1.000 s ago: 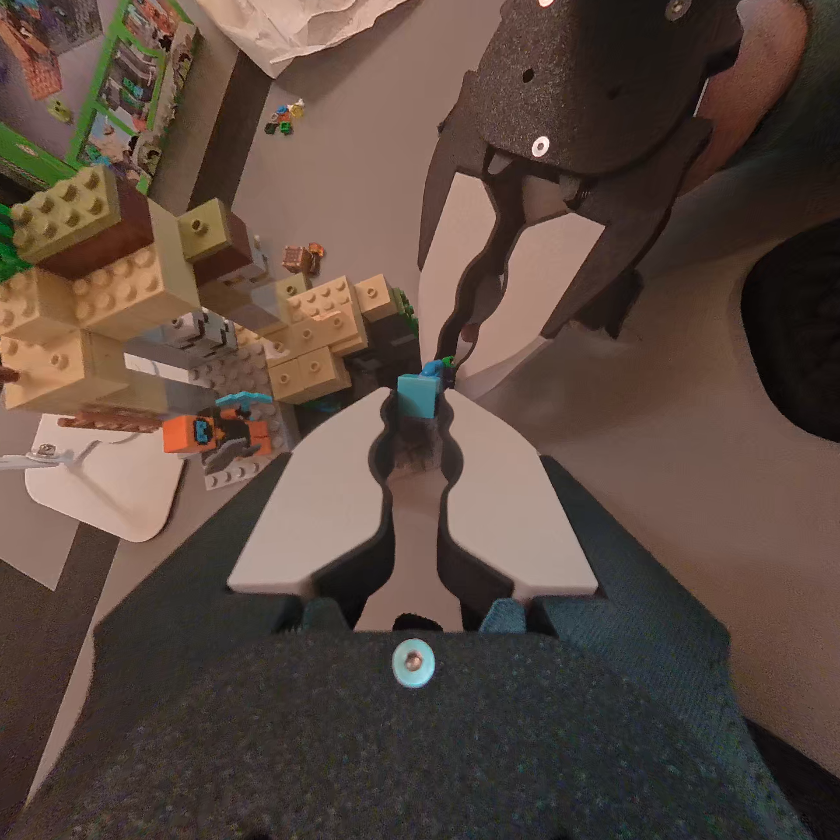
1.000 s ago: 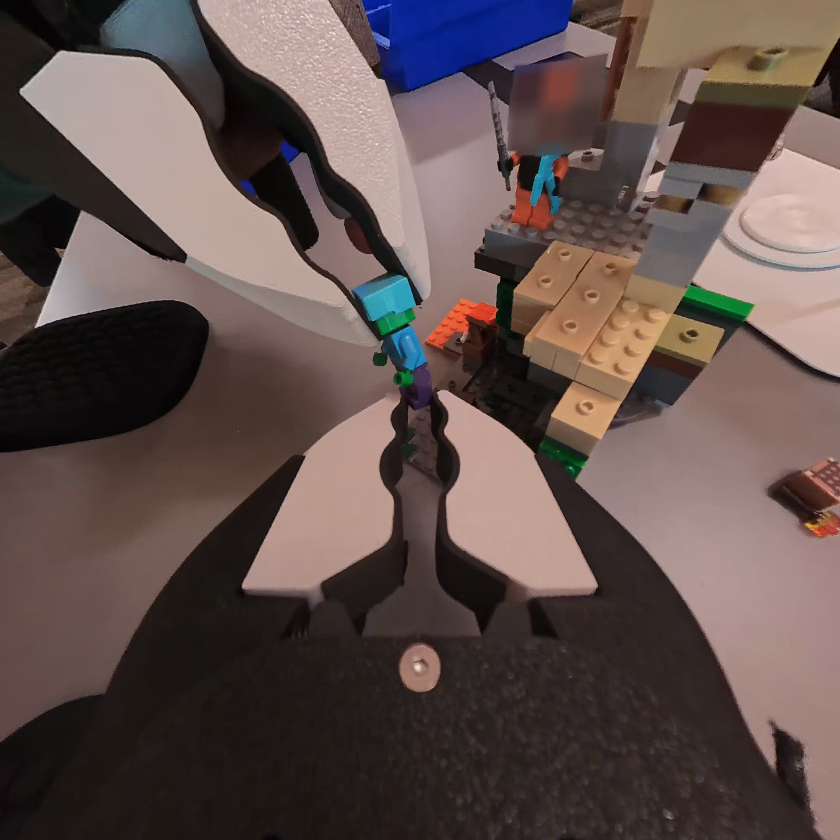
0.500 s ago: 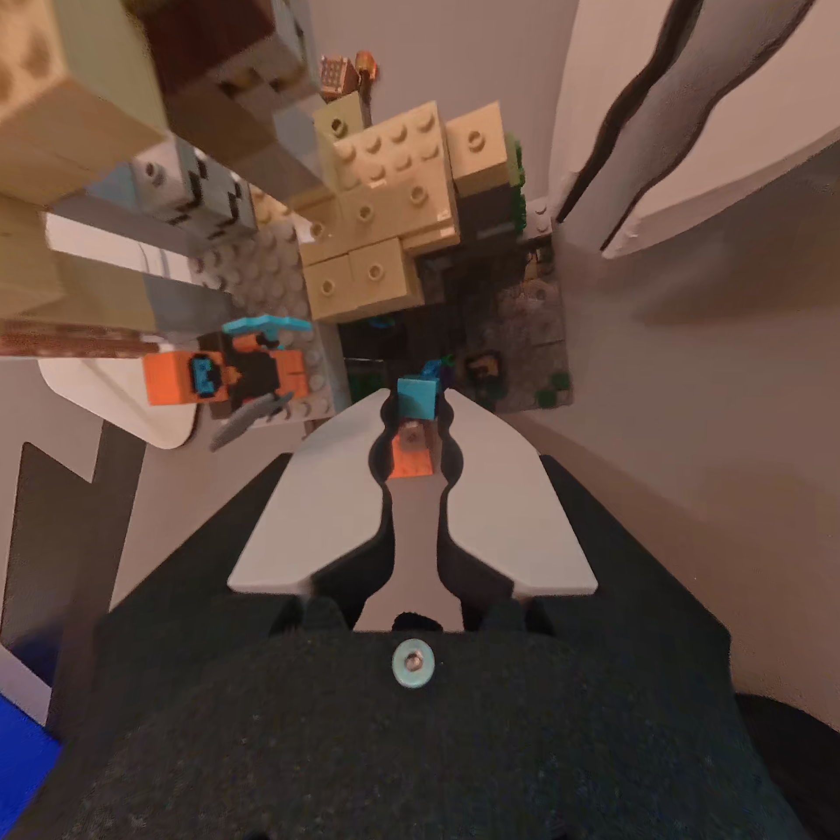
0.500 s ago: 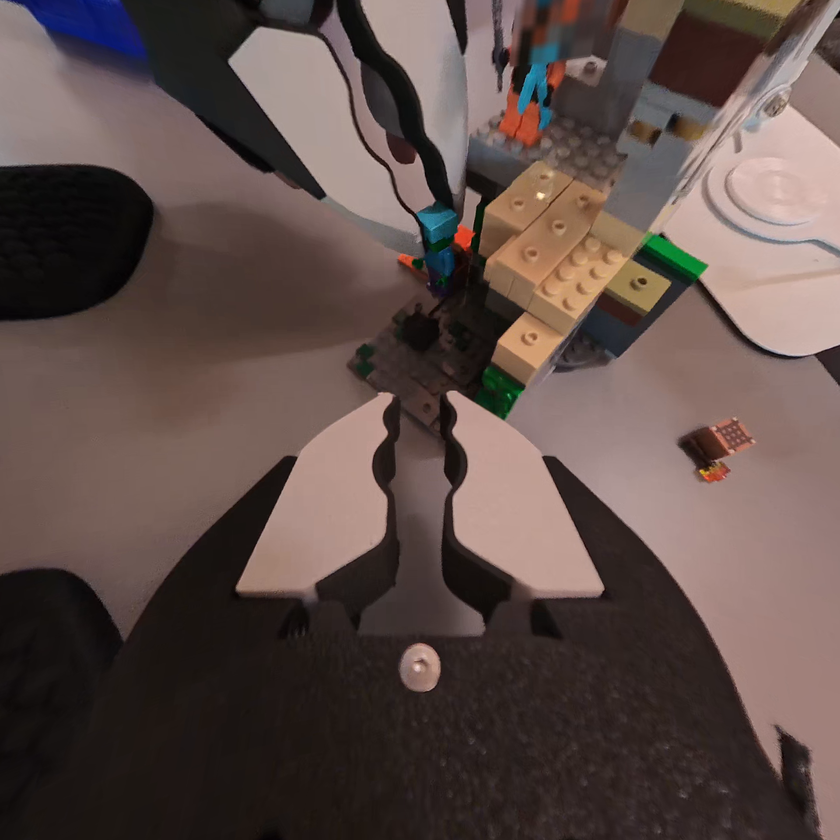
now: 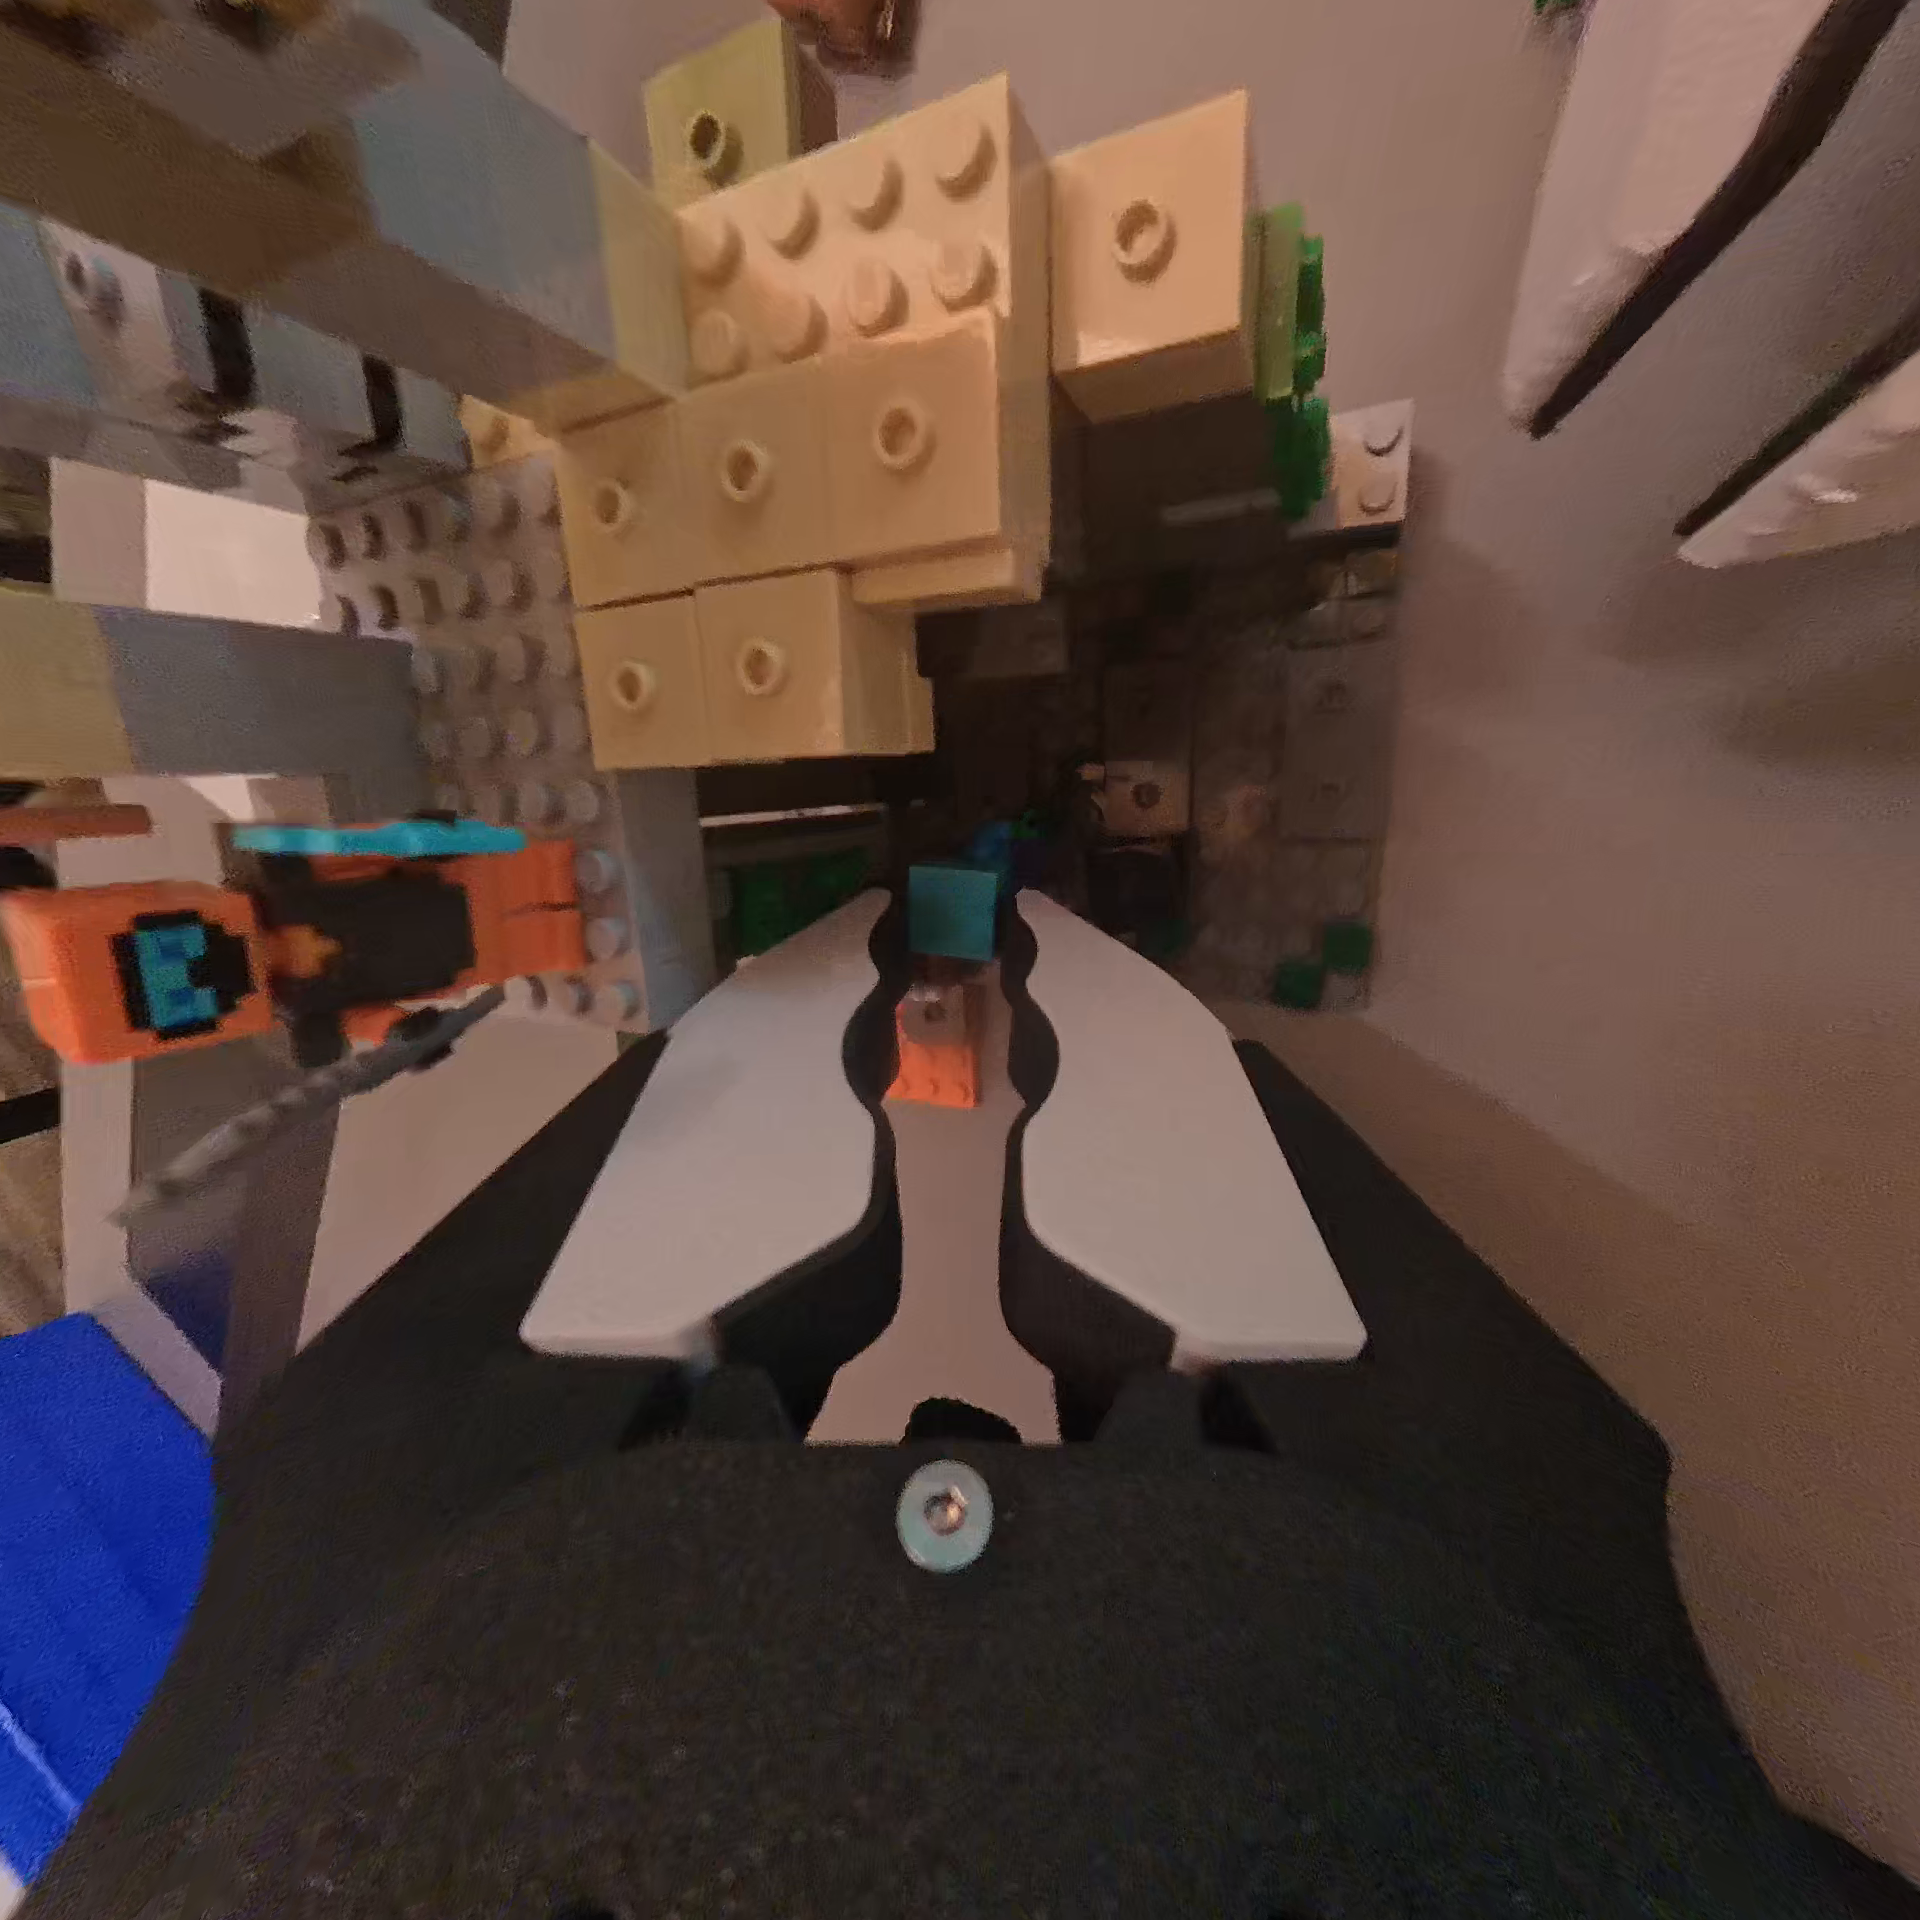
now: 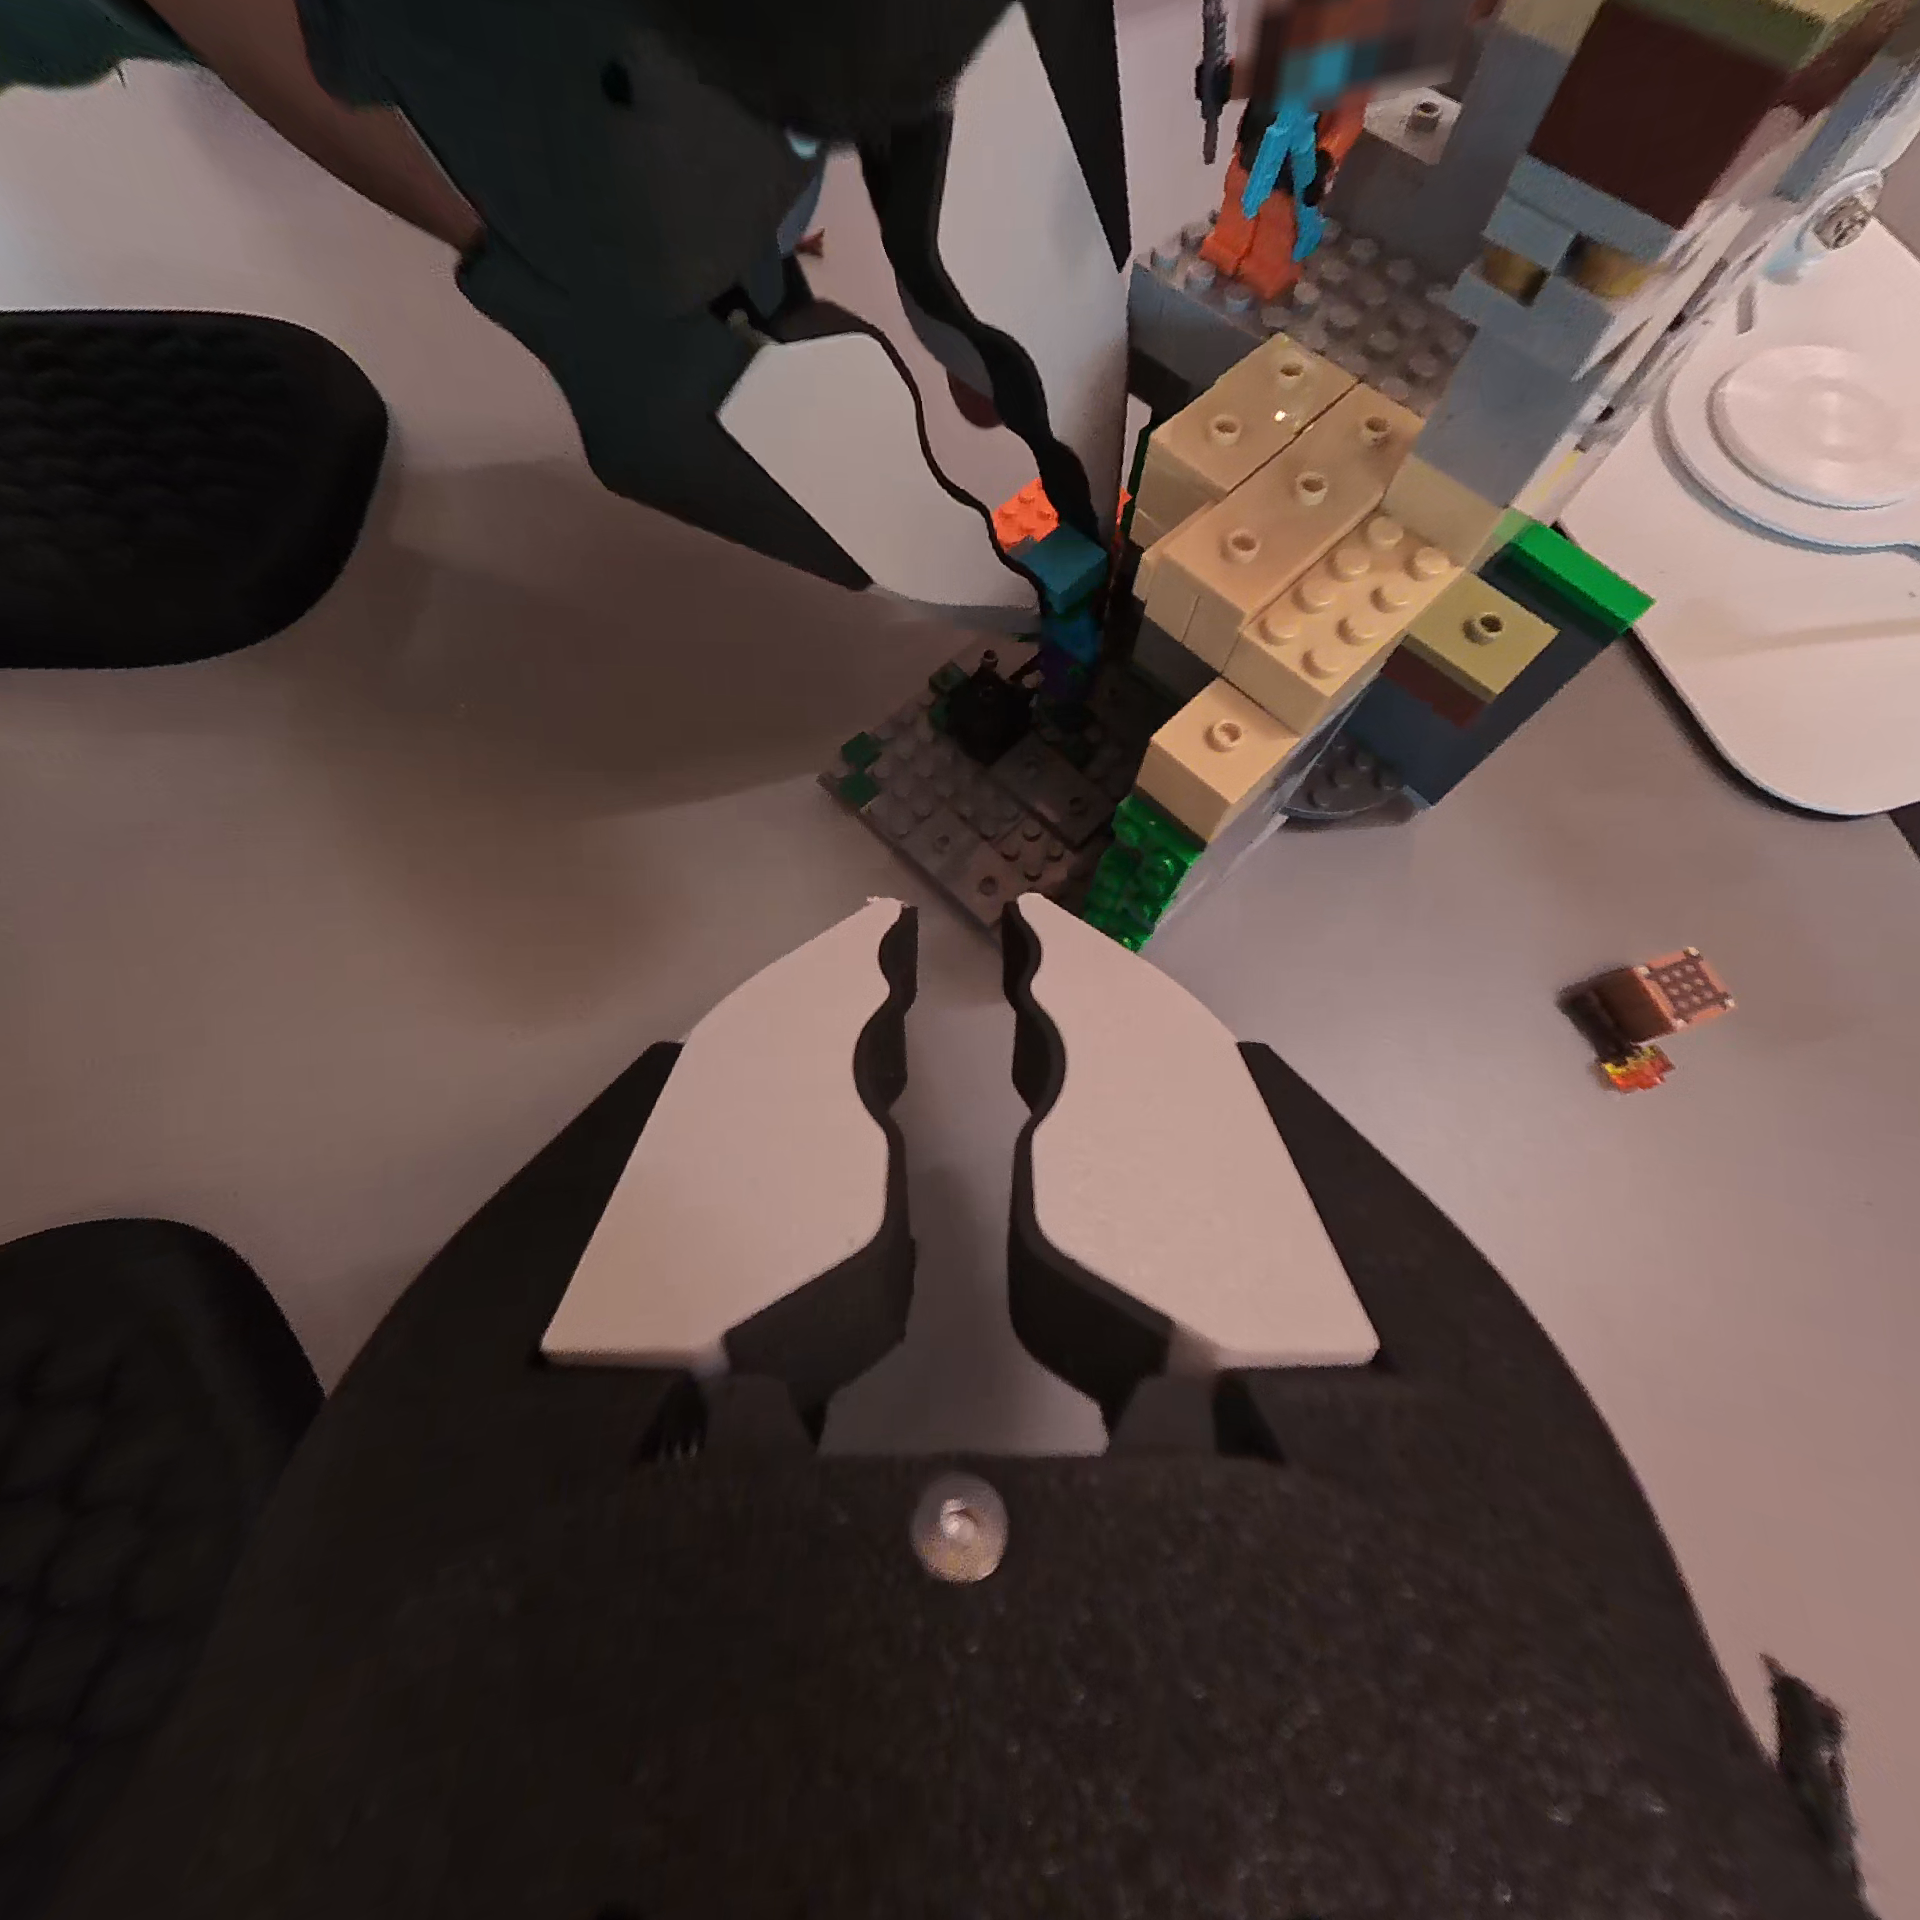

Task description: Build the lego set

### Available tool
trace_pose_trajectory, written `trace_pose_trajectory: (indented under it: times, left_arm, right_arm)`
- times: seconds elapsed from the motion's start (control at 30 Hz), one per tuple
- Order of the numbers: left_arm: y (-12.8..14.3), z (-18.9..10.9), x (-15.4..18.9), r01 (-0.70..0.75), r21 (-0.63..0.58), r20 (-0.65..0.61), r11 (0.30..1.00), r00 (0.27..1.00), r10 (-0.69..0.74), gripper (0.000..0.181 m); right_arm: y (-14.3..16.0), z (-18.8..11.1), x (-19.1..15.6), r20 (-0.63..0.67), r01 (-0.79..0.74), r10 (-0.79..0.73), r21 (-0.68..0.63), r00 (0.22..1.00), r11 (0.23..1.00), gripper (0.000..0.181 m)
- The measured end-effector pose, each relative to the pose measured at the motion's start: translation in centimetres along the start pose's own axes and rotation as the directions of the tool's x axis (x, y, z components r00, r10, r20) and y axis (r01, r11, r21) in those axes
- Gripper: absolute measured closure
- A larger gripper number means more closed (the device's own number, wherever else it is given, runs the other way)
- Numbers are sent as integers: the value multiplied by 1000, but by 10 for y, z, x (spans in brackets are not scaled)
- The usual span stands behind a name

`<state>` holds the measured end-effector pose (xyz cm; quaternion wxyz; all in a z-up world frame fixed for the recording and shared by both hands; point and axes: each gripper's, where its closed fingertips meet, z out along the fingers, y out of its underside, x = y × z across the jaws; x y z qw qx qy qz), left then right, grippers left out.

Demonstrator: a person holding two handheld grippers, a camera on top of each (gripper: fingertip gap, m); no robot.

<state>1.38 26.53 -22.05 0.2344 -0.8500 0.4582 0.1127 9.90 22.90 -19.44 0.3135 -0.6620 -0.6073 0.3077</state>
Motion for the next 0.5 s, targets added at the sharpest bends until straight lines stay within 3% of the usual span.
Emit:
trace_pose_trajectory:
  times: [0.03,0.27,0.5]
  left_arm:
    - [1,1,0,-2,-8,9,1000,1000,2,165]
    - [3,2,-4,-16,-71,81,997,996,22,165]
    - [3,2,-3,-15,-107,37,994,999,20,165]
  right_arm:
    - [-1,0,0,1,0,0,3,1000,1000,166]
    - [-3,-2,-2,5,2,-2,8,1000,1000,166]
    - [-9,-7,-4,3,16,-16,20,1000,1000,166]
